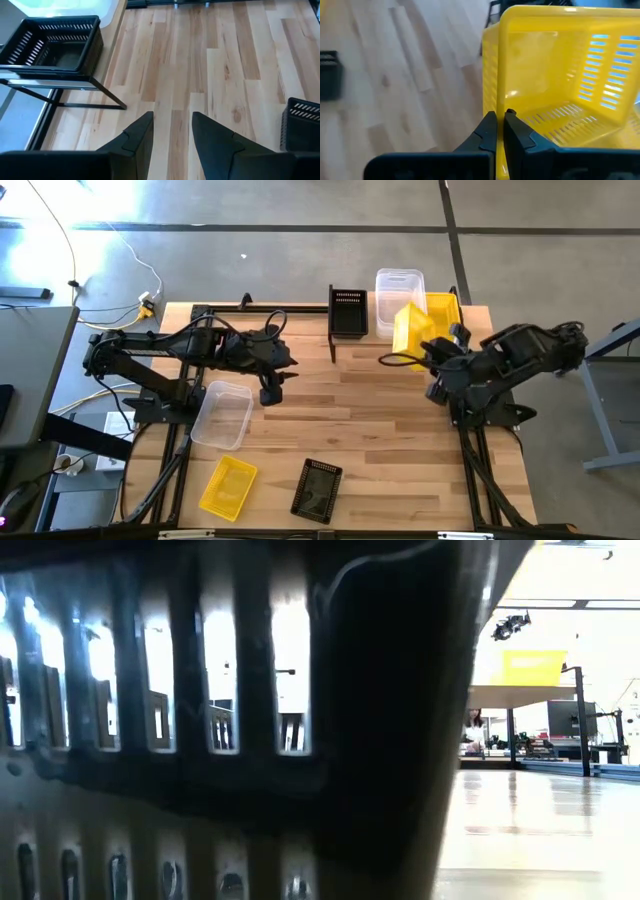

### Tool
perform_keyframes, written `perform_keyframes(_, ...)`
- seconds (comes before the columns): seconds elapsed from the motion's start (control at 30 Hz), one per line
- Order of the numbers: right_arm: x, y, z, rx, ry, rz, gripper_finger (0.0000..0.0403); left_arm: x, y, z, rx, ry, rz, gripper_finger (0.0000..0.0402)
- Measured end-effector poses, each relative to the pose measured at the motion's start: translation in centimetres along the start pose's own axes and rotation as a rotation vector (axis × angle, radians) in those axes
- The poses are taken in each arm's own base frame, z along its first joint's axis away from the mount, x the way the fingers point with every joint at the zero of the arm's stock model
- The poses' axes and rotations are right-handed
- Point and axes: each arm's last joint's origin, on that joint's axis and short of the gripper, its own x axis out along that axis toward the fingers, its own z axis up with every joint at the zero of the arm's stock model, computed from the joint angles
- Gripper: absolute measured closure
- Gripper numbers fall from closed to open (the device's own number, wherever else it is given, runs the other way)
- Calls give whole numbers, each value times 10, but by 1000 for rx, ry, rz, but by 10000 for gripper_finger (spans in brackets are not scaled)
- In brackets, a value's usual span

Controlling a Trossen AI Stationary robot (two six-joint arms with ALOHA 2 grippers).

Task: Stack baskets on shelf by color
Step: Stack the right yellow bin on top of the yellow bin on the shelf

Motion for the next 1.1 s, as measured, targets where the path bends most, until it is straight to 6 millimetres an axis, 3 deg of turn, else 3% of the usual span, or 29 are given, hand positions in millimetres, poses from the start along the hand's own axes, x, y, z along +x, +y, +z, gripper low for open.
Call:
perform_keyframes(0.37,1,-33,10,-231,-35,-235,403,0,0,0,0,0,3,277)
perform_keyframes(0.73,-1,-74,6,-282,52,-395,403,0,1,0,-1,0,35,277)
perform_keyframes(1.1,5,-90,-35,-224,134,-375,403,0,2,0,-1,0,56,277)
